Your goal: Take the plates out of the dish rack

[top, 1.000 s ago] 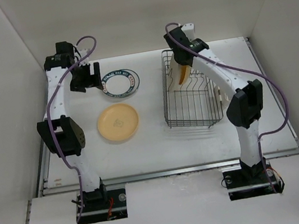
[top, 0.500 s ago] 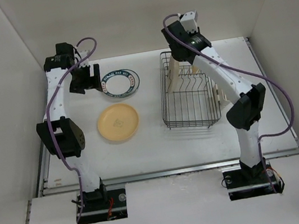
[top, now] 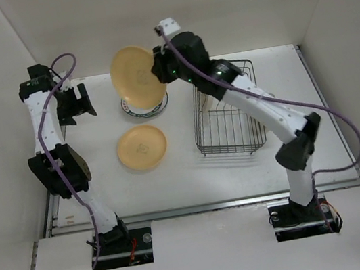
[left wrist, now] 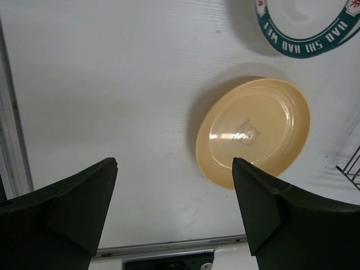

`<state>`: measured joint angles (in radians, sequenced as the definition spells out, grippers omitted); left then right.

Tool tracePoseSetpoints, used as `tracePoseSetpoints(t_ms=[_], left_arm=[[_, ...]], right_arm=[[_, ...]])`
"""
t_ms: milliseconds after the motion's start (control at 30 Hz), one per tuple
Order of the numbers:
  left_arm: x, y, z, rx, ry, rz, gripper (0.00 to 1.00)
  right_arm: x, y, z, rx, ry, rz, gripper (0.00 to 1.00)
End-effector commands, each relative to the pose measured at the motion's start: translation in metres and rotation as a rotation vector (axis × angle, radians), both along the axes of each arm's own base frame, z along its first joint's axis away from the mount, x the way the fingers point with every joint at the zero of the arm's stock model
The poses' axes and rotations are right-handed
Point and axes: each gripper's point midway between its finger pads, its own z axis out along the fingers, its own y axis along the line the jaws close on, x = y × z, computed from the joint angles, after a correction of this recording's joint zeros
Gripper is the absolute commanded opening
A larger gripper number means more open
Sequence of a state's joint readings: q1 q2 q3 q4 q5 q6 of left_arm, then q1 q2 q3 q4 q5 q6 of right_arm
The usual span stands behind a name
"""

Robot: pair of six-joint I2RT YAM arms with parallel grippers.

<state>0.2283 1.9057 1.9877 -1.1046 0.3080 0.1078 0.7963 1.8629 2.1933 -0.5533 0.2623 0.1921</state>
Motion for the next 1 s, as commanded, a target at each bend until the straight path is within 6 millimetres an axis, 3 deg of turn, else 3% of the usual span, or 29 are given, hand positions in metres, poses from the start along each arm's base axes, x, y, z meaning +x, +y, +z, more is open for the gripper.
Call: tracePoseSetpoints(t_ms=[0, 33, 233, 333, 367, 400, 433, 467, 533, 600, 800, 833, 933, 967], left_arm=[[-0.022, 0.005, 0.024, -0.048, -0.036, 0.057, 0.81], [-0.023, 0.015, 0.021, -0.048, -0.034, 0.081, 0.81], [-0.030, 0.025, 0.024, -0.046, -0.052, 0.121, 0.81], [-0.031, 0.025, 0.027, -0.044, -0.061, 0.121, 0.81], [-0.031, 0.025, 0.027, -0.044, -0.061, 0.121, 0.81], [-0.031, 0.025, 0.027, -0.044, -0.061, 0.121, 0.81], [-0.031, 0.025, 0.027, -0.044, -0.061, 0.121, 0.81], [-0.029, 0.026, 0.028, -0.041, -0.072, 0.120, 0.81], [-0.029, 0.026, 0.028, -0.041, -0.072, 0.120, 0.81], [-0.029, 0.026, 0.028, -0.041, -0.072, 0.120, 0.81], [-0.030, 0.024, 0.025, -0.051, -0.065, 0.117, 0.81], [-0.030, 0.024, 0.025, -0.051, -0.065, 0.117, 0.81], [-0.030, 0.024, 0.025, -0.051, -0.065, 0.117, 0.81], [-0.031, 0.024, 0.029, -0.043, -0.077, 0.107, 0.81]], right_arm=[[-0.020, 0.090, -0.108, 0.004, 0.272, 0.430, 0.00], [-0.016, 0.101, -0.134, -0.004, 0.322, 0.451, 0.00], [-0.011, 0.125, -0.204, 0.002, 0.453, 0.490, 0.00], [-0.019, 0.131, -0.253, -0.033, 0.560, 0.528, 0.03], [-0.020, 0.130, -0.255, -0.039, 0.571, 0.526, 0.07], [-0.022, 0.128, -0.277, -0.064, 0.616, 0.517, 0.16], [-0.021, 0.125, -0.285, -0.083, 0.633, 0.496, 0.41], [-0.022, 0.120, -0.295, -0.111, 0.650, 0.482, 0.53], [-0.022, 0.111, -0.305, -0.179, 0.648, 0.440, 0.64], [-0.015, 0.099, -0.304, -0.242, 0.600, 0.354, 0.71], [0.000, 0.055, -0.253, -0.477, 0.380, 0.132, 0.82], [0.012, 0.035, -0.238, -0.514, 0.328, 0.016, 0.82], [0.015, 0.004, -0.175, -0.459, 0.230, -0.141, 0.87], [0.020, -0.022, -0.140, -0.416, 0.184, -0.233, 0.87]])
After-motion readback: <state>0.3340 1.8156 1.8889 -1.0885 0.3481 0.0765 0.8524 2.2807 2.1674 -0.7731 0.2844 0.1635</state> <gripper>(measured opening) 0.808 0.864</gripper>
